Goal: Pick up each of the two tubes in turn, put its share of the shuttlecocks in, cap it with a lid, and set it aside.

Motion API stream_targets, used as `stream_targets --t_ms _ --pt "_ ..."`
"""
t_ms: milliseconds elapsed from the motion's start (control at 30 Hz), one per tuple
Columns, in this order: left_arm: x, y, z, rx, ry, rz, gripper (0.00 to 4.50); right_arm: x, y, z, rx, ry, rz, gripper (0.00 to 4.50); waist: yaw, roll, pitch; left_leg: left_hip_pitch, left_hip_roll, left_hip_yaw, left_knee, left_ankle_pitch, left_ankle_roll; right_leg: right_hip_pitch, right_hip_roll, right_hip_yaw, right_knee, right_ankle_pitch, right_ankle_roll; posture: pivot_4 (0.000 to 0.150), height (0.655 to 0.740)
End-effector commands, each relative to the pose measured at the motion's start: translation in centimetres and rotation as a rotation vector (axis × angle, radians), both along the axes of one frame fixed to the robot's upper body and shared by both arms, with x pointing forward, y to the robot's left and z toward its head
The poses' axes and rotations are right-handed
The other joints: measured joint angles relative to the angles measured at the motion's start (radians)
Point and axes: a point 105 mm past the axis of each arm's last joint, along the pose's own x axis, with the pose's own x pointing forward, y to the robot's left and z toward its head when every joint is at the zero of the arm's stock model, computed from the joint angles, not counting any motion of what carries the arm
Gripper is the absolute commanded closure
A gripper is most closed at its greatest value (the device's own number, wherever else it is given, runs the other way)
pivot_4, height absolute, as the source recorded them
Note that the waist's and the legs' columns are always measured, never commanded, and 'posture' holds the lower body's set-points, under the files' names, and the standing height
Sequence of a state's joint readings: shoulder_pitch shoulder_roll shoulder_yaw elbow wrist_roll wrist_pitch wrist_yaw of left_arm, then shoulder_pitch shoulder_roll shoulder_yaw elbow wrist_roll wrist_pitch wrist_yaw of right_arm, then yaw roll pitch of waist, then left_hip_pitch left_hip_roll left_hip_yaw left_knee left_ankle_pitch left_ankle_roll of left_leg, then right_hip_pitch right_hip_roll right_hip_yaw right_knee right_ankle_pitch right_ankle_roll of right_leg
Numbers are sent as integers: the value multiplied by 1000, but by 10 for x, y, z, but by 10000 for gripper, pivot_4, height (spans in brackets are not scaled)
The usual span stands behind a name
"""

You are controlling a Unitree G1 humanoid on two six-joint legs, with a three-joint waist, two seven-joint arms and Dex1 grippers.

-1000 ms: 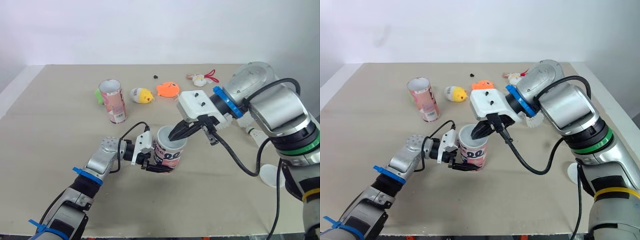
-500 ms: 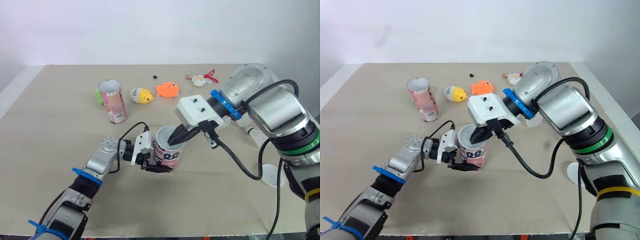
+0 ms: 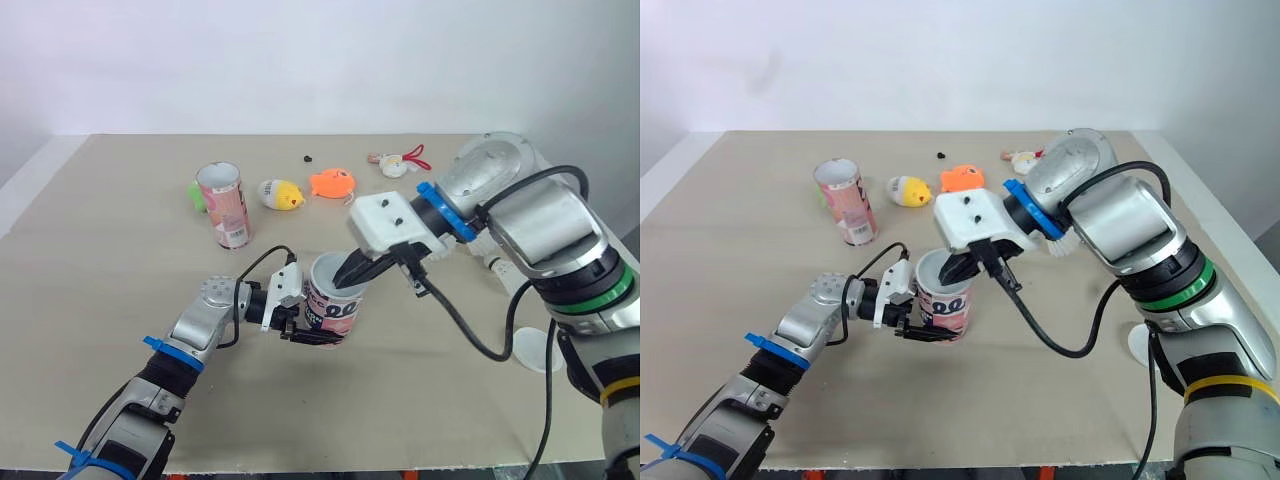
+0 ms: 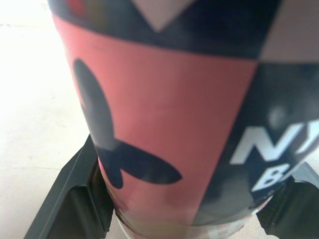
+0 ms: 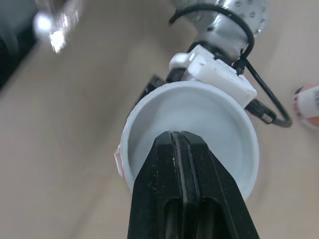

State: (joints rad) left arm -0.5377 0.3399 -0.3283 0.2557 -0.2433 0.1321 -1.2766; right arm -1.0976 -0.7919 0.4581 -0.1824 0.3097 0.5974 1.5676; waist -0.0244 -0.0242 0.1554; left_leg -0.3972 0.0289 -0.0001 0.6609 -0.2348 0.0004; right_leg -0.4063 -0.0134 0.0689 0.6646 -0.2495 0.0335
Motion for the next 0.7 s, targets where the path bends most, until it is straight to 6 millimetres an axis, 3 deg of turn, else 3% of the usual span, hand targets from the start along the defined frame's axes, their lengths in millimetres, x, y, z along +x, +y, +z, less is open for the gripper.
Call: stream_targets --t_ms 33,133,200,300,400,567,600,700 --pt "-3 7 -22 73 67 25 13167 -4 -14 36 170 23 -62 44680 1 1 1 -2 0 0 0 0 0 -2 0 0 0 1 2 1500 7400" --pt "-5 8 -22 65 66 26 13167 0 -37 56 288 -16 -199 44680 2 1 1 -6 -2 -3 -1 0 0 -3 0 0 -1 3 0 1500 7400" --pt "-5 9 -19 52 66 26 13167 -3 -57 53 289 -54 -295 44680 4 0 1 -6 -3 -4 -4 -1 0 -3 -1 -1 -2 1 1 1500 7400" --pt "-3 10 -15 38 60 25 13167 -10 -81 39 279 -48 -426 44680 4 0 1 -8 -5 -5 -5 -1 -1 -3 -3 -4 -2 -2 1 1500 7400" --pt "-1 9 -12 28 45 14 13167 -19 -104 12 230 -15 -556 44680 2 1 1 -7 -8 -4 -7 -1 -1 -3 -3 -2 -2 -3 2 1500 7400" --pt "2 6 -4 -2 34 -7 13167 -33 -119 -22 199 37 -686 44680 0 1 2 -6 -8 -4 -6 -1 -1 -2 -2 -2 -2 -4 9 1500 7400" --pt "4 6 -1 -15 30 -6 9929 -37 -120 -30 194 54 -700 44930 1 1 2 -6 -8 -4 -6 0 -1 -2 -2 -1 -2 -3 9 1500 7400" --pt "6 5 7 -42 18 -17 0 -43 -118 -52 198 99 -742 34572 1 -3 4 -6 -8 -3 -5 1 -2 -1 -2 -1 -2 -3 10 1500 7400"
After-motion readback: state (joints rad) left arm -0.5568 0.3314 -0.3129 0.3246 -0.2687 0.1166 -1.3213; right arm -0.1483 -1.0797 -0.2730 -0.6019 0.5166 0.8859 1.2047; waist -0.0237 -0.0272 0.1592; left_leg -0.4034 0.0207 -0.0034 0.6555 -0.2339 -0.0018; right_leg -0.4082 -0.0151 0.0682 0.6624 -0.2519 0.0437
